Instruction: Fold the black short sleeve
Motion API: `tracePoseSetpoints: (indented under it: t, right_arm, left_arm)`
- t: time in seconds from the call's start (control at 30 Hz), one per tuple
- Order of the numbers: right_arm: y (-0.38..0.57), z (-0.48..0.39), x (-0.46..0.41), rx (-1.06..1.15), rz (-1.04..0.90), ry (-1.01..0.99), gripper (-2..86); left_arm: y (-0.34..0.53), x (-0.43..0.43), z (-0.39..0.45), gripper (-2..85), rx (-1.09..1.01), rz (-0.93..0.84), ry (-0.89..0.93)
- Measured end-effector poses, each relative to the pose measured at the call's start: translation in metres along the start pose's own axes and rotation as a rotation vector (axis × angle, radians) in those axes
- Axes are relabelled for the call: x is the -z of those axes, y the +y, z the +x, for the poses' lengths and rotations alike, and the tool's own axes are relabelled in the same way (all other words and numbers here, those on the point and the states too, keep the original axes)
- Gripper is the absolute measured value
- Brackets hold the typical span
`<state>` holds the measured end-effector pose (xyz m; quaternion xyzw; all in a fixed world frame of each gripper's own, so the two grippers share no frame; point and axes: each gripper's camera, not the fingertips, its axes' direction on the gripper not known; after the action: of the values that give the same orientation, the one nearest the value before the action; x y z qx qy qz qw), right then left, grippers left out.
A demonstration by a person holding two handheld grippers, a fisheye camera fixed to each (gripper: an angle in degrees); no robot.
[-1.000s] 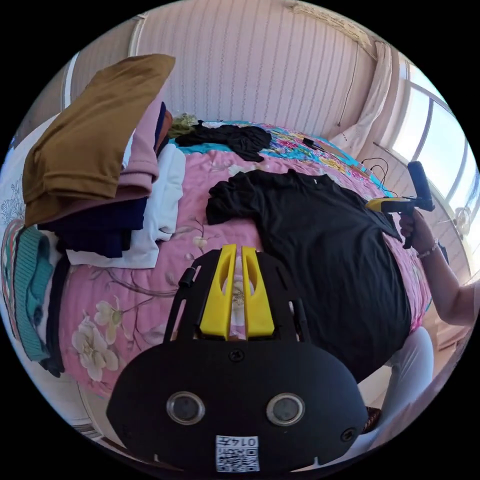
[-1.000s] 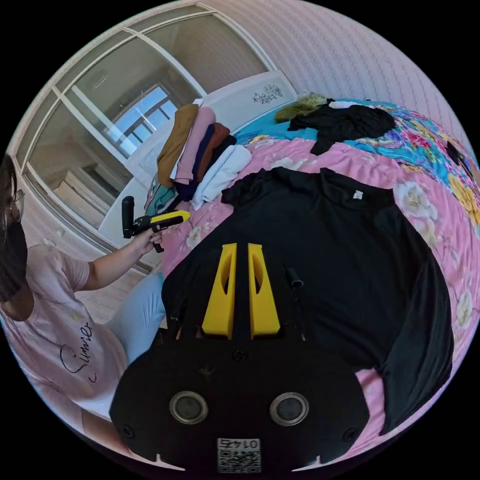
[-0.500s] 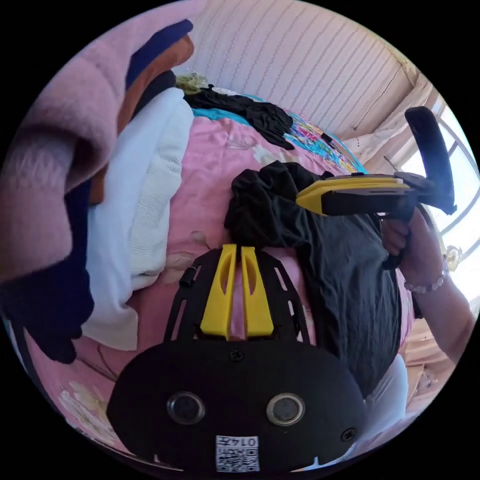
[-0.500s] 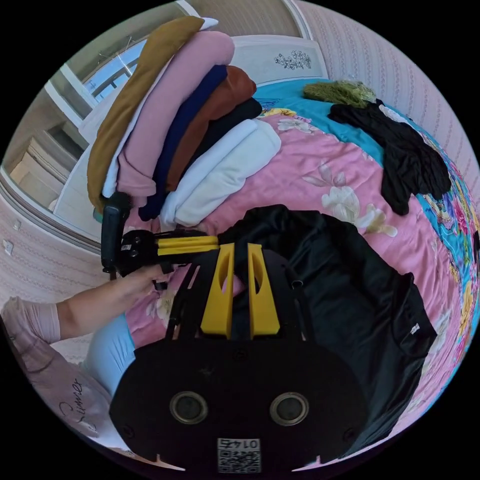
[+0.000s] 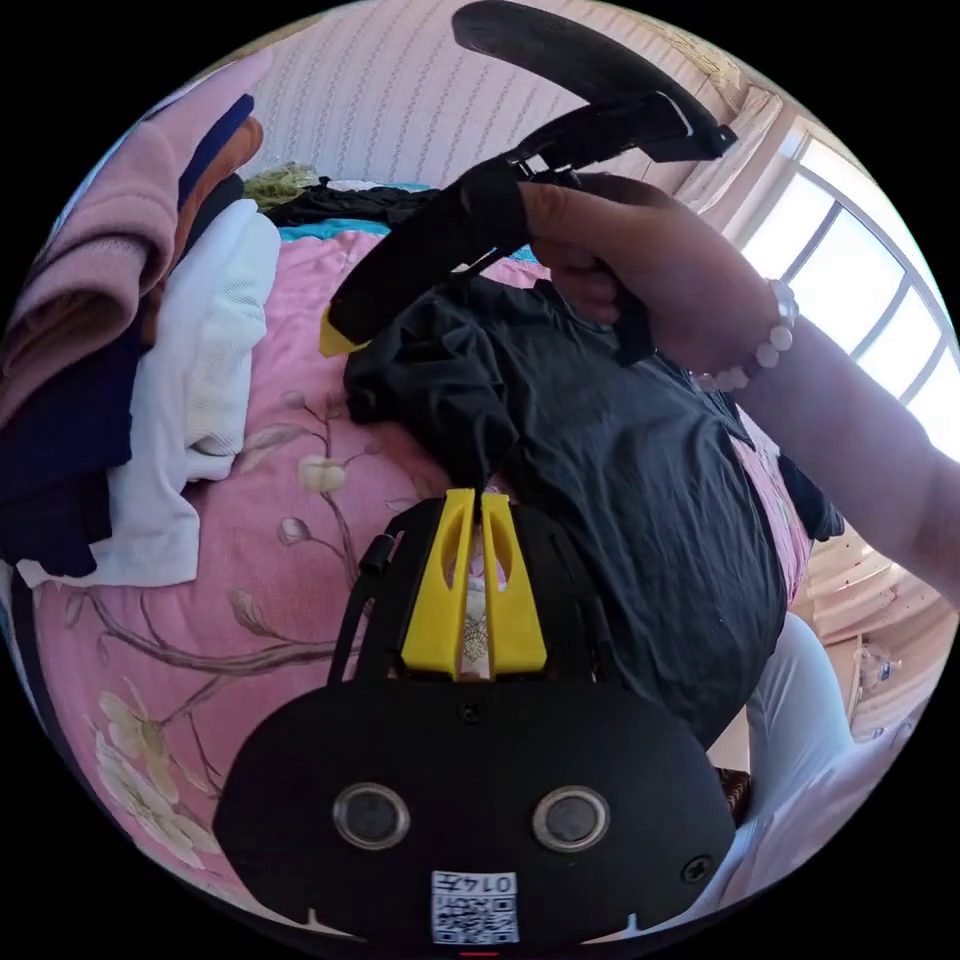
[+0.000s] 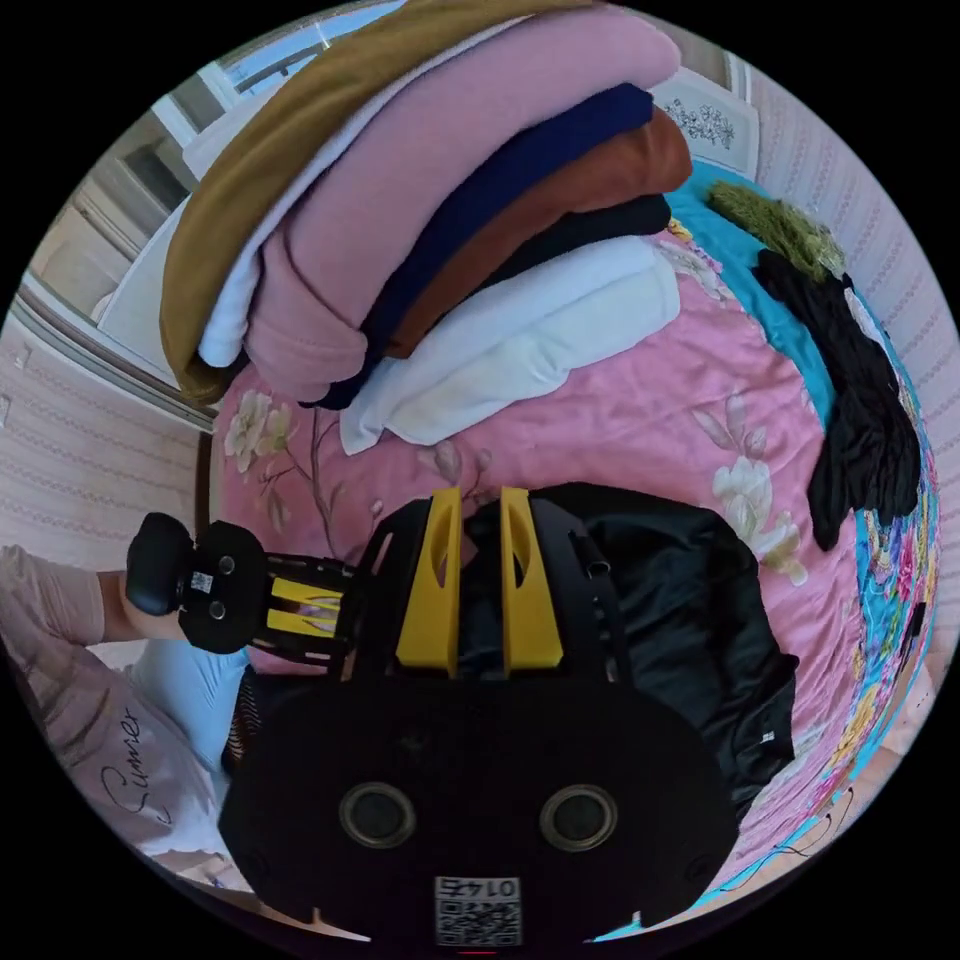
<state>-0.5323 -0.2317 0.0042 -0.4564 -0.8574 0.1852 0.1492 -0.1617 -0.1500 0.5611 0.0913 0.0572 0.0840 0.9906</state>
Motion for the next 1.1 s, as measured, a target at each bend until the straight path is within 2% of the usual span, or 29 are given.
tracePoseSetpoints:
  t: [0.07, 0.2, 0.23, 0.37, 0.5, 0.67, 0.77, 0.87, 1.0, 1.1]
  right_arm:
    - [-0.016, -0.024, -0.019, 0.100, -0.044, 0.052, 7.7]
    - [-0.027, -0.018, -0.062, 0.106, -0.234, 0.118, 5.8]
    - [-0.025, -0.012, -0.058, 0.084, -0.206, 0.090, 2.6]
    - [-0.018, 0.004, -0.013, 0.053, -0.029, 0.044, 0.8]
    - [-0.023, 0.018, 0.016, 0.030, 0.109, -0.065, 0.7]
    - [-0.039, 0.033, 0.015, -0.030, 0.246, -0.254, 1.1]
    - [-0.045, 0.042, -0.012, -0.074, 0.196, -0.235, 2.1]
    - [-0.038, 0.057, -0.021, -0.148, 0.175, -0.267, 4.5]
    - [-0.018, 0.063, 0.003, -0.143, 0.230, -0.218, 3.9]
    - [-0.012, 0.062, 0.002, -0.134, 0.157, -0.196, 2.7]
  left_arm:
    - [0.003, 0.002, -0.005, -1.0, 0.022, 0.008, 0.002]
    - [0.007, 0.010, -0.008, -1.0, 0.016, 0.024, 0.000]
    - [0.010, 0.016, -0.010, -1.0, 0.015, 0.057, 0.041]
    - [0.025, 0.054, -0.021, -1.0, 0.052, 0.202, 0.119]
    - [0.039, 0.099, -0.034, -1.0, 0.083, 0.295, 0.063]
    - [0.058, 0.134, -0.061, -0.7, 0.177, 0.322, -0.059]
    - [0.064, 0.118, -0.088, 0.6, 0.267, 0.254, -0.110]
    - [0.067, 0.097, -0.115, 5.1, 0.318, 0.146, 0.002]
    - [0.077, 0.124, -0.113, 6.4, 0.319, 0.200, -0.038]
    - [0.076, 0.130, -0.111, 6.5, 0.337, 0.245, -0.044]
